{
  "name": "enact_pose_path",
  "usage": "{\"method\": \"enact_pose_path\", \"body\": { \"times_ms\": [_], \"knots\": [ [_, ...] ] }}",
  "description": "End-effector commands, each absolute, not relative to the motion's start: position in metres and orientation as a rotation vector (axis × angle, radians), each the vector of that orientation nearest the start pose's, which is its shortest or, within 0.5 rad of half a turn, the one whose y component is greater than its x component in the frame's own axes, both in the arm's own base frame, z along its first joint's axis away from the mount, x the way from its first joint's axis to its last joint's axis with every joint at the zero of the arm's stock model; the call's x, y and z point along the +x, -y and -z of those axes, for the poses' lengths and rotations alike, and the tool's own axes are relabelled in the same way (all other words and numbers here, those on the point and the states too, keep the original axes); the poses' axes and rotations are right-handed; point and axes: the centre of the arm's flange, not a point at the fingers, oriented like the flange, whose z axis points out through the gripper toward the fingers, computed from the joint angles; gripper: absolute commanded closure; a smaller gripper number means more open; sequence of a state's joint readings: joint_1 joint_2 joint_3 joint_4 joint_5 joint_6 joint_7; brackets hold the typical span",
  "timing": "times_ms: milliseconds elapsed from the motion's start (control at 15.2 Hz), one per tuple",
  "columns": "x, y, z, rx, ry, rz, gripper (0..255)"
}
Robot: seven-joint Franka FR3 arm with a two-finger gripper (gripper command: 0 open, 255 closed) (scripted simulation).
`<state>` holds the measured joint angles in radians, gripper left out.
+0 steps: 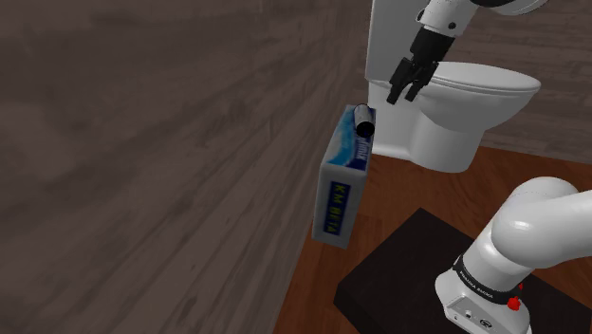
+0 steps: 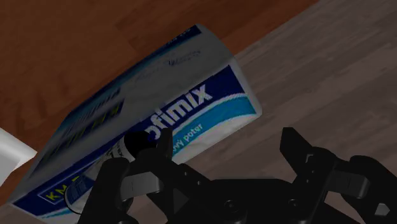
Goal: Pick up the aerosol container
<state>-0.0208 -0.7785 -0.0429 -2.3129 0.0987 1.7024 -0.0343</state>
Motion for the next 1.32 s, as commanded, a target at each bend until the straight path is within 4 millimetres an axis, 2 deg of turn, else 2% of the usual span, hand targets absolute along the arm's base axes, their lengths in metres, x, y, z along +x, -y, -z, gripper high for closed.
{"method": "enact_pose_path", "body": {
  "times_ms": [0, 594, 1254],
  "knots": [
    [0.322, 0.016, -0.622, -3.009, -0.037, 0.261, 0],
    [0.426, 0.055, -0.573, -3.038, -0.454, 0.156, 0],
    [0.519, 0.130, -0.511, -2.999, -0.925, 0.032, 0]
  ]
}}
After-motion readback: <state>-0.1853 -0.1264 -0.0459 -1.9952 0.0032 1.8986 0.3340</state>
